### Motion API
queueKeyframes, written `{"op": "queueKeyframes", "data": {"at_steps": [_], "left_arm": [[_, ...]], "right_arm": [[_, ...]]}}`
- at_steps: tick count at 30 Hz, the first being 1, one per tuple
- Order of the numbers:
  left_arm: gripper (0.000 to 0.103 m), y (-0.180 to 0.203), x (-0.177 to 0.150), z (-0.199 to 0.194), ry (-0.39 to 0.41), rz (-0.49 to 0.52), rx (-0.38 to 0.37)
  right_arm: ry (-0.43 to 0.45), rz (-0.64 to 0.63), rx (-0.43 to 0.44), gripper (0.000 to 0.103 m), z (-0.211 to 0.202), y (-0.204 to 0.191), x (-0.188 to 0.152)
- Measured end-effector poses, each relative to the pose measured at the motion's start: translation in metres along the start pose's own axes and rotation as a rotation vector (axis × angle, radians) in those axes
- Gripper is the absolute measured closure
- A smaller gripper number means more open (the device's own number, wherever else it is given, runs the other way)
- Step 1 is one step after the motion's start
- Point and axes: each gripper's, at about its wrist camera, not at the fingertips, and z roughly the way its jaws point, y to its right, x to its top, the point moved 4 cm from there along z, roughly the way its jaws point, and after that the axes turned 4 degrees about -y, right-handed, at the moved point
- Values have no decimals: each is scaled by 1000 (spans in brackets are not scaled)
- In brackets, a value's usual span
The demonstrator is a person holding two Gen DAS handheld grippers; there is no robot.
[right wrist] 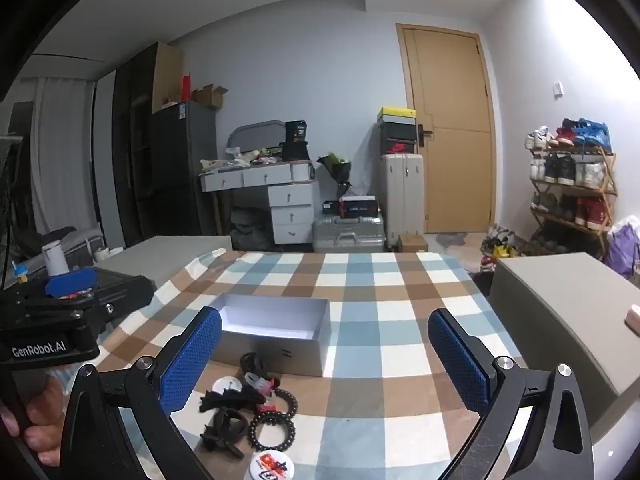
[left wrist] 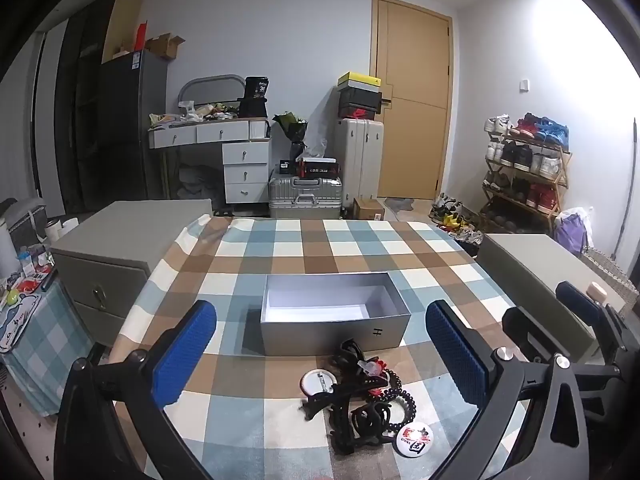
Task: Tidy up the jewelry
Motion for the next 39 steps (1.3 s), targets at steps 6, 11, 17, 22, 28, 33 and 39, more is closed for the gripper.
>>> {"op": "queueKeyframes", "data": {"at_steps": [6, 11, 17, 22, 28, 33, 39], "left_arm": [[1, 10, -3, 2, 5, 75, 36], [1, 6, -1, 6, -6, 34, 12], [1, -3, 0, 0, 1, 14, 6], [1, -6, 0, -2, 5, -7, 29], [1, -7, -1, -1, -9, -7, 20], [1, -6, 0, -2, -2, 0, 22], [1, -7, -1, -4, 0, -8, 15]], "right_arm": [[0, 12, -4, 0, 1, 2, 1], [17, 14, 1, 0, -4, -5, 3], [14, 15, 12, 0, -5, -1, 4], [16, 13, 11, 0, -5, -1, 3], [12, 17, 19, 0, -1, -2, -1], [15, 18, 19, 0, 1, -3, -2], [23, 22, 14, 0, 0, -2, -4]]}}
